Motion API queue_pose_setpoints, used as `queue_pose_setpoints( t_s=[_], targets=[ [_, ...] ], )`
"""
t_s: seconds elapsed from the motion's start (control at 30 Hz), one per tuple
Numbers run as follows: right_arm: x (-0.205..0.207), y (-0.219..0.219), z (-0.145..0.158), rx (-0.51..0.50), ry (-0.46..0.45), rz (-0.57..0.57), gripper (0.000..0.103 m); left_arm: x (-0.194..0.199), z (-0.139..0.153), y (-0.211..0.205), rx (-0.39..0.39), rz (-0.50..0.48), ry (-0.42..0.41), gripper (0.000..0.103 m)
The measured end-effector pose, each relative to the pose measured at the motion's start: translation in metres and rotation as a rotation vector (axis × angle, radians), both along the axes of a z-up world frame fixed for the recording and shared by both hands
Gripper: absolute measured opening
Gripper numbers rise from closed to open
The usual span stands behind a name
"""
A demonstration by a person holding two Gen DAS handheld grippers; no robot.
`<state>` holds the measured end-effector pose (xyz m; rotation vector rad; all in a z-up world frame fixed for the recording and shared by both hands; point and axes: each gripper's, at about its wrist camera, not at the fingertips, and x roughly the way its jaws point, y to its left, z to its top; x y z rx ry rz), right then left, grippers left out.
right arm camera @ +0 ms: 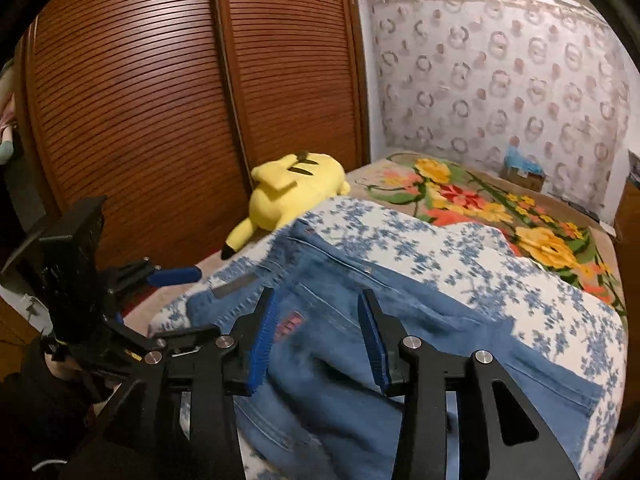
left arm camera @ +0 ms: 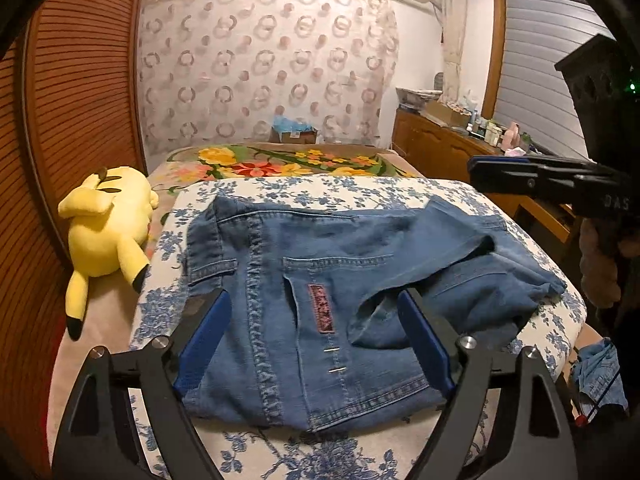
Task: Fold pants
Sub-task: 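Lower the held jeans leg onto the back pocket and open the right gripper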
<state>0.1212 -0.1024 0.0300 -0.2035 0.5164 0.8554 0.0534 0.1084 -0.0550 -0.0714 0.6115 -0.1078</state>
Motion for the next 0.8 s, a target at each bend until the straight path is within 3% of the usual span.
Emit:
queue_pose_setpoints(
  t_s=[0.37,0.7,0.8],
  targets=[
    [0.0,-0.03,-0.022,-0.07,0.025,-0.187,0.045,0.029,-0.021,-0.024,-0.012,-0.066,0.063,0.085],
    [0.002,-0.023,-0.043,-0.105,0.086,-0.208,0.045,0.053,-0.047,-0.037,0.008,-0.101,0.156,0.049],
    [-0.001,-0.027,-0.043,-0.101,0.096,-0.205,0.045,0.059,-0.049,-0.041,0.015,-0.109,0.166,0.046]
  ],
)
